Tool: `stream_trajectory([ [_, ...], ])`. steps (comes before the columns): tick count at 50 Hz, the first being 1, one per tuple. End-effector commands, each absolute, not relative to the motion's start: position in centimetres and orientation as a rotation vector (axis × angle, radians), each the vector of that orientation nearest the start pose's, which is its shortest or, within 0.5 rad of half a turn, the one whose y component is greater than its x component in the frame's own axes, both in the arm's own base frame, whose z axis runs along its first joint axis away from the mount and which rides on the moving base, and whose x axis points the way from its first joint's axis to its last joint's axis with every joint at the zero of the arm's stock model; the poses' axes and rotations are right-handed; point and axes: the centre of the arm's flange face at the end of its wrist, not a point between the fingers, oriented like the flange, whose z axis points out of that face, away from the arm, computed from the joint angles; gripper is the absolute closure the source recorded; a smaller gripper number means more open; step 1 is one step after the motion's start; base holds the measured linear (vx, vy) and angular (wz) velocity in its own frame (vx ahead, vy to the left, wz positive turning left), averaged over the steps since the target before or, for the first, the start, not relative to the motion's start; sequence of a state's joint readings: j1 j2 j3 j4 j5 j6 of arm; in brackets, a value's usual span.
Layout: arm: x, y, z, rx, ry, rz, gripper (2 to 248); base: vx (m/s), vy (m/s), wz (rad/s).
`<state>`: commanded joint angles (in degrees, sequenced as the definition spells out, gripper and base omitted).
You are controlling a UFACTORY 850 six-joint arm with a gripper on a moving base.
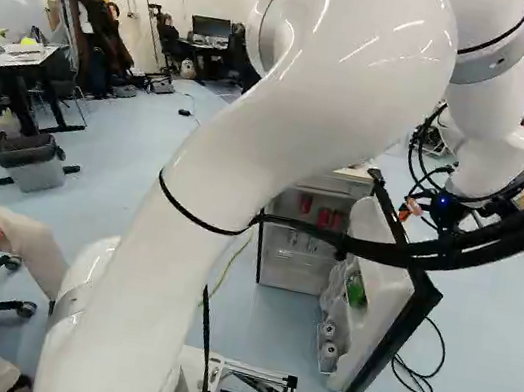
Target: Grab a drink from the fridge
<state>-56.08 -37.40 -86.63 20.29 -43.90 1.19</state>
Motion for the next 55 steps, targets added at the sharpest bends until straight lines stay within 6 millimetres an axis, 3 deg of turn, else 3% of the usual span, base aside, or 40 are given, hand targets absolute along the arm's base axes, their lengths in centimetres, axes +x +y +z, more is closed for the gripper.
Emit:
stream_trajectory([
  [12,39.3,-54.5,41.2,-2.373,1.720,-0.281,3,0.000,0.000,0.000],
  [55,39.3,-54.5,41.1,-2.373,1.720,-0.279,3,0.000,0.000,0.000],
])
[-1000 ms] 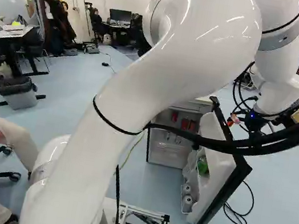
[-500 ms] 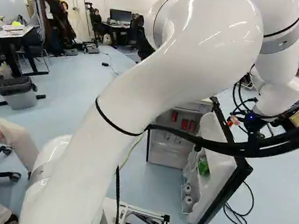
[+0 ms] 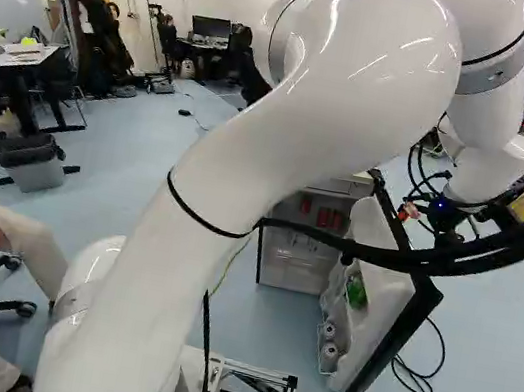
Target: Grab a drink from the fridge
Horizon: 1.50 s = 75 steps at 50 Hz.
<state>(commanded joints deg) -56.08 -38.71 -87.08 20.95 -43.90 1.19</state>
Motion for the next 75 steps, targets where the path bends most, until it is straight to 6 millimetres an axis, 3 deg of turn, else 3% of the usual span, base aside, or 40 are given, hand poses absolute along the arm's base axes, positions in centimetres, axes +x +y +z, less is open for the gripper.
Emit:
stream_trajectory([
  [33,38.7,-53.5,45.2,-2.387,1.718,-0.354,3,0.000,0.000,0.000],
  [53,38.7,-54.1,45.5,-2.386,1.723,-0.369,3,0.000,0.000,0.000],
  [75,38.6,-56.6,45.4,-2.374,1.750,-0.404,3,0.000,0.000,0.000],
])
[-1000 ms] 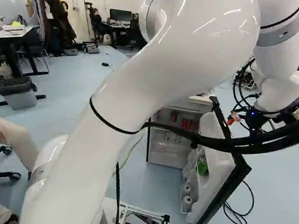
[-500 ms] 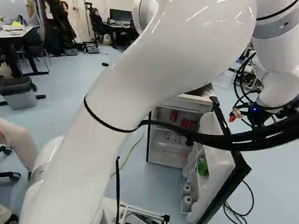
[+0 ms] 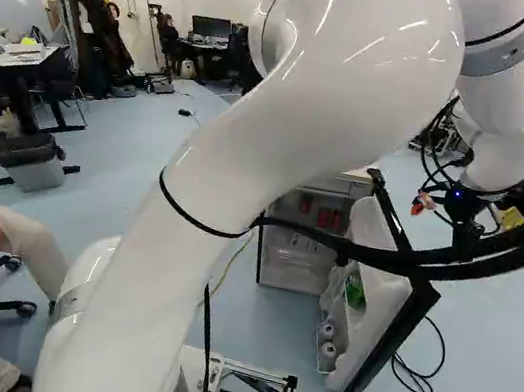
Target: Grab a drink from the fridge
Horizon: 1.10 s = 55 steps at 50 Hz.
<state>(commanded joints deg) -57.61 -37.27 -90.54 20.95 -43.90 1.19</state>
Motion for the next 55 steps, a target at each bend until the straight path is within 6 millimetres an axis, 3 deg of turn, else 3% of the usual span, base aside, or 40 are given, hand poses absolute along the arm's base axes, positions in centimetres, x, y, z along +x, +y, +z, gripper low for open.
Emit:
stream_trajectory([
  [17,38.5,-57.6,45.2,-2.368,1.761,-0.413,3,0.000,0.000,0.000],
  [55,39.1,-58.7,40.5,-2.353,1.764,-0.334,3,0.000,0.000,0.000],
])
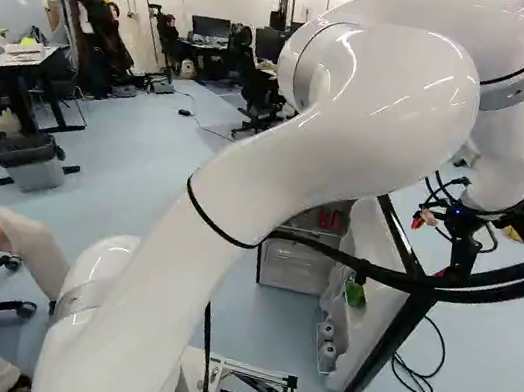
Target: Grab a drink from the fridge
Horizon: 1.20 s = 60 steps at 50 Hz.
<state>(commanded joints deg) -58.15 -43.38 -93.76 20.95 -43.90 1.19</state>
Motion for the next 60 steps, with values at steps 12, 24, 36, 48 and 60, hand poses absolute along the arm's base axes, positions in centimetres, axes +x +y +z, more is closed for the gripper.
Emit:
stream_trajectory([
  [12,39.0,-58.6,40.4,-2.353,1.764,-0.332,3,0.000,0.000,0.000],
  [24,38.7,-58.0,40.4,-2.351,1.764,-0.318,3,0.000,0.000,0.000],
  [36,38.3,-57.1,40.5,-2.348,1.761,-0.298,3,0.000,0.000,0.000],
  [48,37.9,-56.0,40.5,-2.348,1.757,-0.278,3,0.000,0.000,0.000],
  [60,38.0,-54.9,40.5,-2.353,1.745,-0.261,3,0.000,0.000,0.000],
])
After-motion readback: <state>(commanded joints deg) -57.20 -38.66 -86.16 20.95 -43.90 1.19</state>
